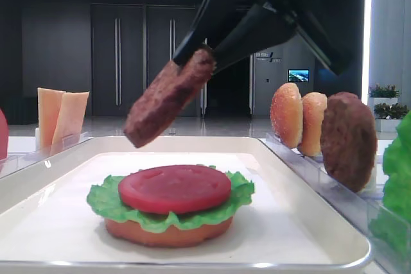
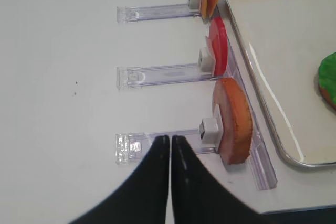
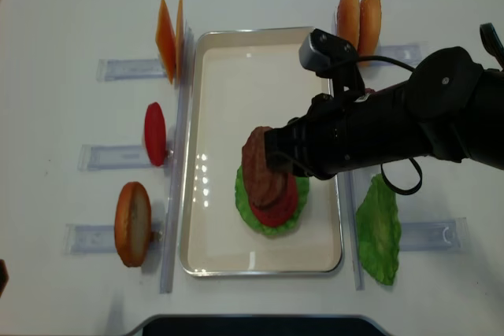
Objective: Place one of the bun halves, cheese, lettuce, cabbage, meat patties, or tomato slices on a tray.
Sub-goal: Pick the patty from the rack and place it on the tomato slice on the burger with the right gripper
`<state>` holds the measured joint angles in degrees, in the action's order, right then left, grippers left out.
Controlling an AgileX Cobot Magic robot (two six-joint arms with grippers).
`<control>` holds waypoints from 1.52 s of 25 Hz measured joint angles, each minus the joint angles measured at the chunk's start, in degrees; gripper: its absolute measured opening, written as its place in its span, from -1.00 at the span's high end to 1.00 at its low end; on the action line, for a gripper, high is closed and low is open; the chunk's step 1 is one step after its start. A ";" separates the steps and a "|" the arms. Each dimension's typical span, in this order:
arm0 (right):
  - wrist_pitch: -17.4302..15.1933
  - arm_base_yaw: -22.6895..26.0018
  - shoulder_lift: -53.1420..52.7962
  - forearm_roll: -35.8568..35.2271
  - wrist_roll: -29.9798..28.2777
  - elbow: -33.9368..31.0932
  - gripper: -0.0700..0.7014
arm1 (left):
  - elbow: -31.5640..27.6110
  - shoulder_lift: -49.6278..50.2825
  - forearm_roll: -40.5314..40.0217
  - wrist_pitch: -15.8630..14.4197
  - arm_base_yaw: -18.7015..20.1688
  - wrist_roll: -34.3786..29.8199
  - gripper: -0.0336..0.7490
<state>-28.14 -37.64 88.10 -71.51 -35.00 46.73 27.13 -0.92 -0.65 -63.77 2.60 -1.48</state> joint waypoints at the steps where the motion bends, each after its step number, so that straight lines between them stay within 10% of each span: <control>1: -0.28 0.58 0.00 0.00 -0.34 -0.19 0.45 | 0.00 0.00 0.00 0.00 0.00 0.00 0.91; 38: -2.35 1.68 6.85 -8.99 -9.55 -0.30 0.45 | 0.00 0.00 0.00 0.00 0.00 0.00 0.91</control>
<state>-30.50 -35.97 94.96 -80.50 -44.55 46.43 27.13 -0.92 -0.65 -63.77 2.60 -1.48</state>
